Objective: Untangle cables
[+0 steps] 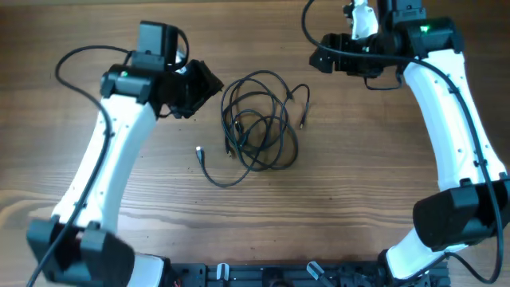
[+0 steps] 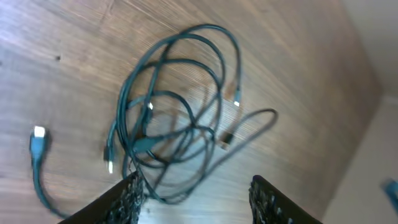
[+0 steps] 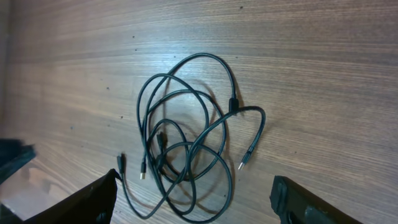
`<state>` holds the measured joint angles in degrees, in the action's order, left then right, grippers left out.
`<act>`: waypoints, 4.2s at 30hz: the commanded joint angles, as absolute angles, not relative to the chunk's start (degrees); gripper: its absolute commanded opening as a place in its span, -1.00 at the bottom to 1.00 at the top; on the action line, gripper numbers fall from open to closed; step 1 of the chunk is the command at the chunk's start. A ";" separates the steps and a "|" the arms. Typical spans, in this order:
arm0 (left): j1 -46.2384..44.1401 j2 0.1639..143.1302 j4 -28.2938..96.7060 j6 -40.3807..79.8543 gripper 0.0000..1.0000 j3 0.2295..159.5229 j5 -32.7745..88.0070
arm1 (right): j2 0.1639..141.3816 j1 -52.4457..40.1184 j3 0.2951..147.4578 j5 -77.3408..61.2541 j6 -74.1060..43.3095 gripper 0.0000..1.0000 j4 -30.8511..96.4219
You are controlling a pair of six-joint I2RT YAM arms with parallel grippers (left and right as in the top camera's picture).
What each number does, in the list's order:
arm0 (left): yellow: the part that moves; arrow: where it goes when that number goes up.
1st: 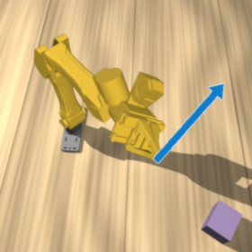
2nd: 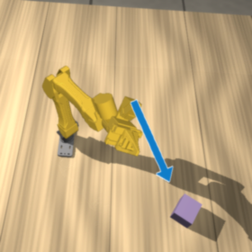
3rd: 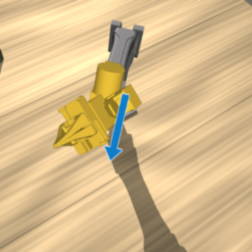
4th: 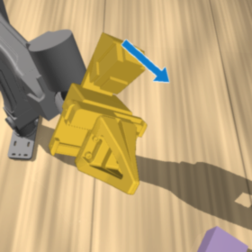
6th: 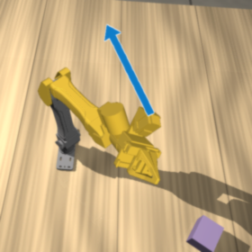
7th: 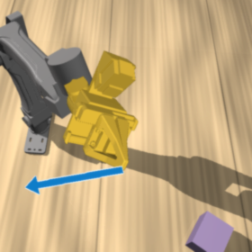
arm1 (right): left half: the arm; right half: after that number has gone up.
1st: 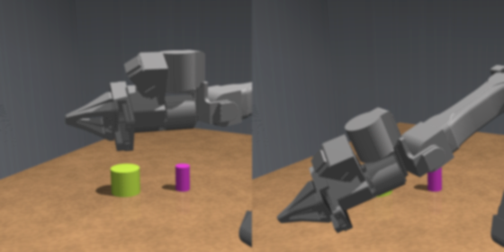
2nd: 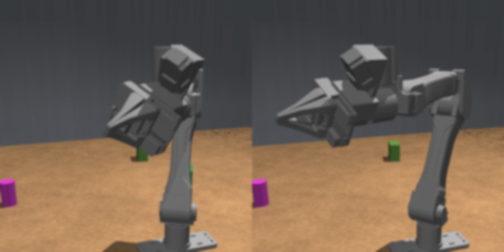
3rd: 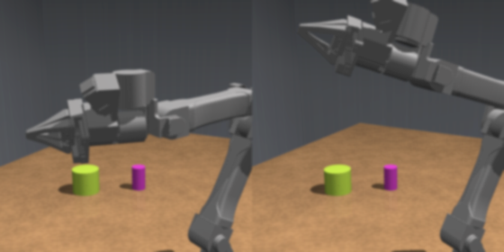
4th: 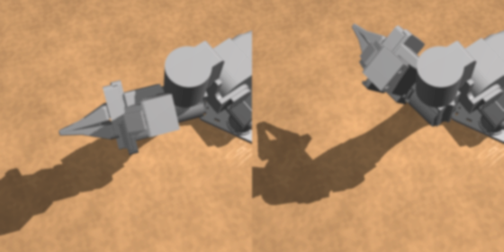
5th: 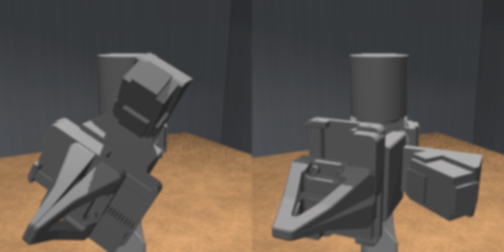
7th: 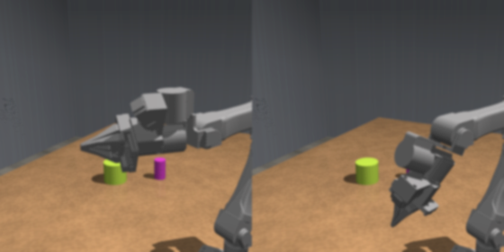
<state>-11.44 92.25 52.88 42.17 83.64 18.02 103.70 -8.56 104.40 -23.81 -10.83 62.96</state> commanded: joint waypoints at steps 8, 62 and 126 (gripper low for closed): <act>-17.15 111.98 46.30 28.51 -0.02 83.48 8.58 | 102.80 -8.40 105.62 -20.62 -11.99 0.65 62.92; -16.58 89.80 53.56 99.44 -0.92 110.15 21.76 | 98.48 -27.57 105.69 -39.55 -0.62 -0.35 44.71; -29.80 112.90 31.88 33.50 0.40 88.97 42.35 | 97.80 -5.45 135.37 -28.97 -26.85 -0.91 68.93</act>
